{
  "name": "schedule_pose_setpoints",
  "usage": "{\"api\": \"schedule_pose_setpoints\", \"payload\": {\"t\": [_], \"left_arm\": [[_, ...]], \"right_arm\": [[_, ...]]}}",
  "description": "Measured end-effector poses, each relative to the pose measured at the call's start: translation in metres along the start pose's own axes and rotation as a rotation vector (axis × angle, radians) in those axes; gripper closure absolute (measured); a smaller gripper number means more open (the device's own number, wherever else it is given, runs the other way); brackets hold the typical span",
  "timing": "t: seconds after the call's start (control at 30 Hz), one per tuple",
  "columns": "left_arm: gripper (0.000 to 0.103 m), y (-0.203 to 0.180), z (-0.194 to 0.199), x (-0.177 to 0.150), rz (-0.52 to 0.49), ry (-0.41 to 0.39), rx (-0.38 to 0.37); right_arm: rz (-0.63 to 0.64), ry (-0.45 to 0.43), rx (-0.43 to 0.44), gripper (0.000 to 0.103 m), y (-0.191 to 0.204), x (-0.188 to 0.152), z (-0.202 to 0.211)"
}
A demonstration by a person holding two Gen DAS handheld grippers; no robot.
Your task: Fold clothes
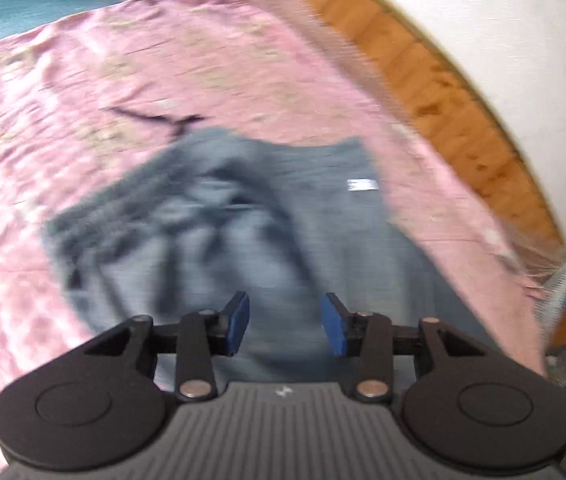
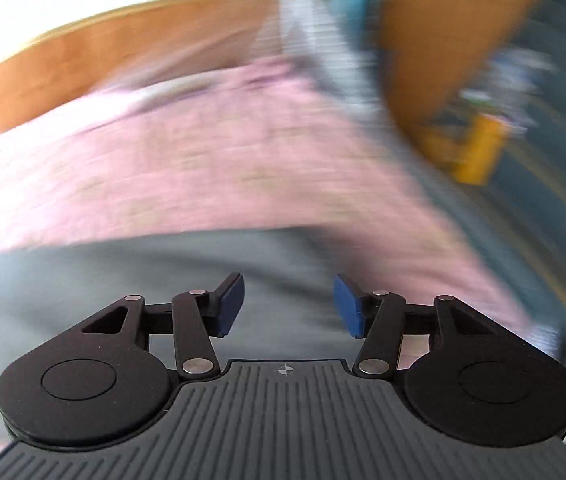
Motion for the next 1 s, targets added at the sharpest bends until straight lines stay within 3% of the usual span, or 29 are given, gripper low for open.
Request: {"api": "schedule_pose_setpoints", "payload": {"t": [0.07,0.1,0.17,0.2,0.3,0.37,0.47,0.5,0.6,0.7,0.73,0.77,0.8,0.87,1.0], "left_arm": [[0.074,0.022,0.000,0.003,0.040,0.000,0.012],[0.073,0.026,0.005,0.005,0.062,0.003,-0.004],[0.065,0.026,0.022,0.010,0.084,-0.004,-0.065],[0.061,0.023,0.032,0.016,0.060,-0.024,-0.099],[0.060,0.020,0.042,0.035,0.045,-0.052,-0.129],[0.060,0.021,0.032,0.050,0.062,-0.074,-0.106],[0.060,0.035,0.005,0.065,0.097,-0.038,-0.003],[0.066,0.038,0.000,0.067,0.102,-0.031,0.011],[0.066,0.045,-0.007,0.071,0.111,-0.021,0.013],[0.066,0.050,0.001,0.072,0.152,-0.018,-0.001],[0.066,0.051,0.004,0.073,0.162,-0.017,-0.009],[0.066,0.051,0.008,0.074,0.168,-0.017,-0.016],[0.063,0.050,0.015,0.076,0.170,-0.023,-0.025],[0.058,0.043,0.034,0.087,0.193,-0.061,-0.109],[0.034,0.030,0.066,0.111,0.266,-0.125,-0.289]], "right_arm": [[0.051,0.108,0.025,0.054,0.039,-0.001,-0.030],[0.073,0.147,0.002,0.059,0.055,0.001,-0.039],[0.101,0.098,0.007,0.060,0.096,0.022,-0.031],[0.116,0.048,0.059,0.058,0.123,0.035,-0.021],[0.221,-0.042,0.272,0.049,0.227,0.073,0.005],[0.275,-0.048,0.433,0.043,0.304,0.090,0.010],[0.338,-0.044,0.660,0.036,0.417,0.109,0.016],[0.359,-0.038,0.713,0.032,0.452,0.113,0.015],[0.428,-0.014,0.795,0.025,0.541,0.116,0.009],[0.485,0.031,0.838,0.021,0.605,0.106,-0.010],[0.517,0.049,0.831,0.025,0.622,0.101,-0.019],[0.559,0.075,0.819,0.056,0.637,0.097,-0.026],[0.593,0.082,0.805,0.098,0.646,0.094,-0.028],[0.615,0.043,0.824,0.098,0.652,0.091,-0.011],[0.585,-0.092,1.025,0.099,0.644,0.074,0.082]]}}
Point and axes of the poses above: each gripper's, at about its wrist camera, not at the fingertips, and z roughly against the way its jaws point, y to its left, x to its top, the point moved 6 cm from there along -z, roughly the way its jaws point, and after that the axes turned 8 degrees about z, right-handed, at the moved point
